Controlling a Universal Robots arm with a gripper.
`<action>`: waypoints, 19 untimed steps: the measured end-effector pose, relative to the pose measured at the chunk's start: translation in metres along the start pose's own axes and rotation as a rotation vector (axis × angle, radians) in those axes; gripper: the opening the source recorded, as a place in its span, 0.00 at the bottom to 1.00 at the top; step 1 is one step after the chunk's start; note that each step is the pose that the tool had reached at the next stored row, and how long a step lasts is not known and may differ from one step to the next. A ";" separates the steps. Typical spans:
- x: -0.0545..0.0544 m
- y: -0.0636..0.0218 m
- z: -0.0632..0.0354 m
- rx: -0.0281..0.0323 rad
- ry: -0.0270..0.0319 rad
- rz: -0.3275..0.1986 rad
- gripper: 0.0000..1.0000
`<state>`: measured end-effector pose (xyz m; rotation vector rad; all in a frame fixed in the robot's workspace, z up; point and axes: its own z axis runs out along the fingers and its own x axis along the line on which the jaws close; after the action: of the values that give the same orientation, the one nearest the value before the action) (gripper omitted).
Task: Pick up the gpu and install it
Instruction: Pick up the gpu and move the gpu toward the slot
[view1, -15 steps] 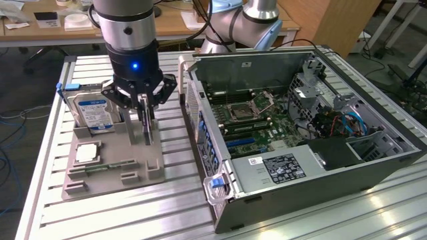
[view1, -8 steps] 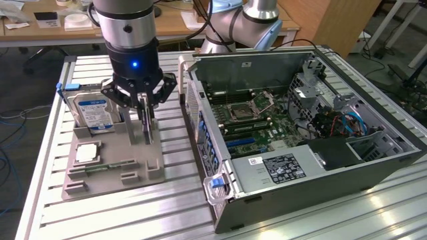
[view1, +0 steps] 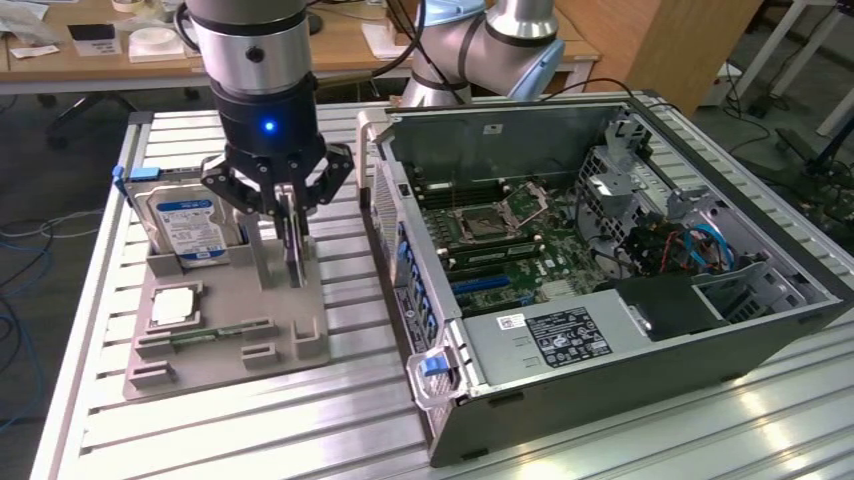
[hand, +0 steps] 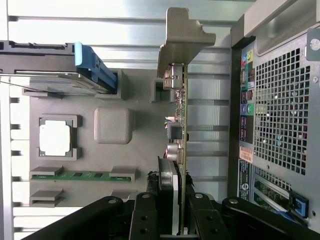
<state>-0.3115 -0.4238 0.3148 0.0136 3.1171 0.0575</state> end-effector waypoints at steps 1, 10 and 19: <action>0.000 0.0000 -0.0002 0.0000 -0.0001 0.000 0.28; 0.000 0.0001 -0.0033 0.0007 -0.0001 0.000 0.28; 0.000 0.0003 -0.0063 0.0016 -0.0001 0.000 0.28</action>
<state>-0.3115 -0.4238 0.3211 0.0135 3.1170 0.0550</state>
